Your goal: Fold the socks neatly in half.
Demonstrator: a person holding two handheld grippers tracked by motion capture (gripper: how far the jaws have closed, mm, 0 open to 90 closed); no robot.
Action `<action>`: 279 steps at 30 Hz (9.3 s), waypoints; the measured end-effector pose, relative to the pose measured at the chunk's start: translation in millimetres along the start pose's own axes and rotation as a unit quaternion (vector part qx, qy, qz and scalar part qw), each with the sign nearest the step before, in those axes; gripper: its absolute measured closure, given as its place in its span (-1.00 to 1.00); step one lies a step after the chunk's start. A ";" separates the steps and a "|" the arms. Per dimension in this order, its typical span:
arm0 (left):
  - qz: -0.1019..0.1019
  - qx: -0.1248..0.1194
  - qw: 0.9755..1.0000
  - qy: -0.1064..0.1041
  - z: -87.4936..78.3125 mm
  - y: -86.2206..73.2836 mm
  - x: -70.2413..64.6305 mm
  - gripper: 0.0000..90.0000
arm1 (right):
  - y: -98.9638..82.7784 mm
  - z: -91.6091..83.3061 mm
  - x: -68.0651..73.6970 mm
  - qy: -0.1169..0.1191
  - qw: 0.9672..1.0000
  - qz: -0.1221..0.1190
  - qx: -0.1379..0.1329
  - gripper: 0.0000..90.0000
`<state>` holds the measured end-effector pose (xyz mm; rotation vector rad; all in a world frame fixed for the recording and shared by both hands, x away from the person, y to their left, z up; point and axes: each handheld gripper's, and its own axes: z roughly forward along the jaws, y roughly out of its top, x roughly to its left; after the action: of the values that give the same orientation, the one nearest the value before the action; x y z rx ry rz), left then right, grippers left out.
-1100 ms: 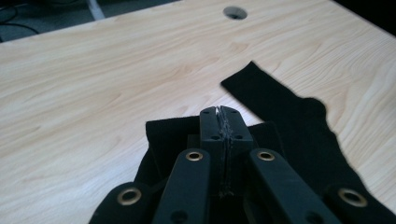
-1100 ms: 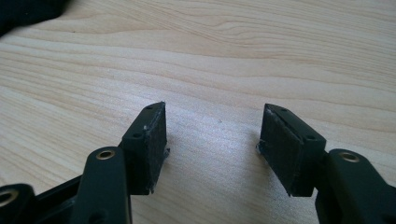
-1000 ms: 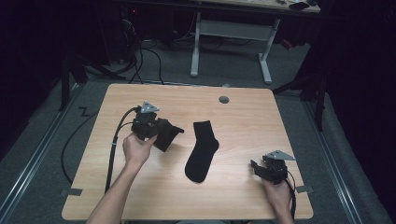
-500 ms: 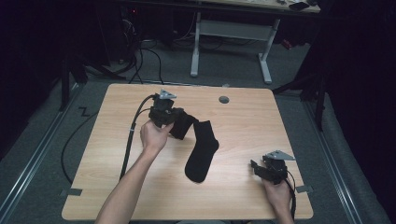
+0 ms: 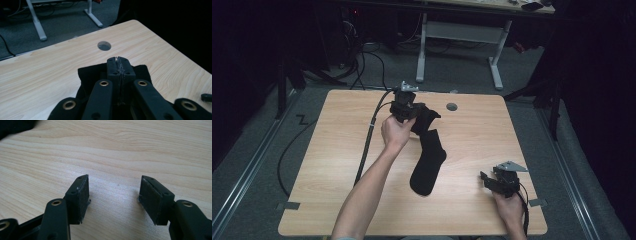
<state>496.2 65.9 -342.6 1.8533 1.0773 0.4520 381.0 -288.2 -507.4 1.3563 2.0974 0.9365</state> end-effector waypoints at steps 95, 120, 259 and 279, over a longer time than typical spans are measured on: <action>0.075 0.093 0.991 -0.051 -1.6 -180.3 -61.9 0.21 | 110.6 60.0 98.9 0.134 0.987 -0.090 -0.013 0.98; 0.080 0.120 0.988 -0.048 16.5 -178.9 -55.3 0.79 | 89.5 69.8 102.9 0.118 0.989 -0.089 0.000 0.64; 0.097 0.123 0.985 -0.076 -23.7 -197.6 -68.0 0.33 | 68.7 35.8 139.2 0.165 0.981 -0.105 -0.013 0.39; 0.009 0.106 0.994 0.023 -5.8 -160.3 -12.4 0.14 | 39.4 34.7 153.3 0.175 0.972 -0.155 0.006 0.31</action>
<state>407.0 90.6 -474.2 2.0471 1.1789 0.4049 367.1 -126.7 -503.8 0.8770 2.4867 1.0867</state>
